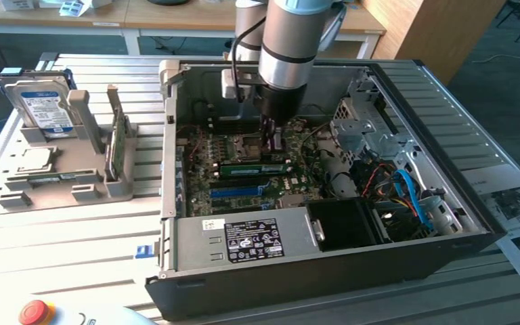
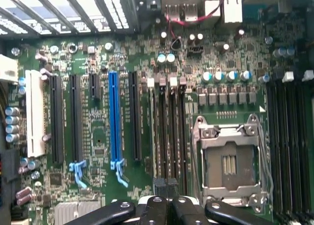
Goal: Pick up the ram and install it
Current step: 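Press down the ram until it locks into place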
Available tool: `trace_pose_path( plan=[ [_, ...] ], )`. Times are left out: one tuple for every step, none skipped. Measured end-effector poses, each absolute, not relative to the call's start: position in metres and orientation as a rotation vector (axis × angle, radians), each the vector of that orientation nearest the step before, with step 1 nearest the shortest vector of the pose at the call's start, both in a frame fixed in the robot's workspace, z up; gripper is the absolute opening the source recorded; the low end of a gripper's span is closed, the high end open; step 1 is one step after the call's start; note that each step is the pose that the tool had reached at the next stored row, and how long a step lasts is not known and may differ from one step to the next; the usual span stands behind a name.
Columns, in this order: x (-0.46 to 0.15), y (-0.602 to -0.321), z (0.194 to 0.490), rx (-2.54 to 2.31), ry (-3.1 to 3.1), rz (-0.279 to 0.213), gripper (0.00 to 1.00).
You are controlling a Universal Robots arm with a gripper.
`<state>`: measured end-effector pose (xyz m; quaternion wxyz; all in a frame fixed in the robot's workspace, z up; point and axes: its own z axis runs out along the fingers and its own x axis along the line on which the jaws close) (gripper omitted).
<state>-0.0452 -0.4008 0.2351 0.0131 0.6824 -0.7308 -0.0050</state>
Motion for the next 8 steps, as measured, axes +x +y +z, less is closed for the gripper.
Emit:
trace_pose_path(
  plan=[
    [-0.047,-0.400,0.235,2.126,-2.277,-0.016,0.10],
    [-0.049,-0.400,0.235,2.126,-2.277,-0.016,0.10],
    [-0.050,-0.400,0.235,2.126,-2.277,-0.016,0.10],
    [-0.052,-0.399,0.235,2.126,-2.277,-0.016,0.10],
    [-0.053,-0.399,0.235,2.126,-2.277,-0.016,0.10],
    [-0.055,-0.399,0.235,2.126,-2.277,-0.016,0.10],
    [-0.056,-0.398,0.235,2.126,-2.277,-0.016,0.10],
    [-0.058,-0.398,0.235,2.126,-2.277,-0.016,0.10]
  ],
)
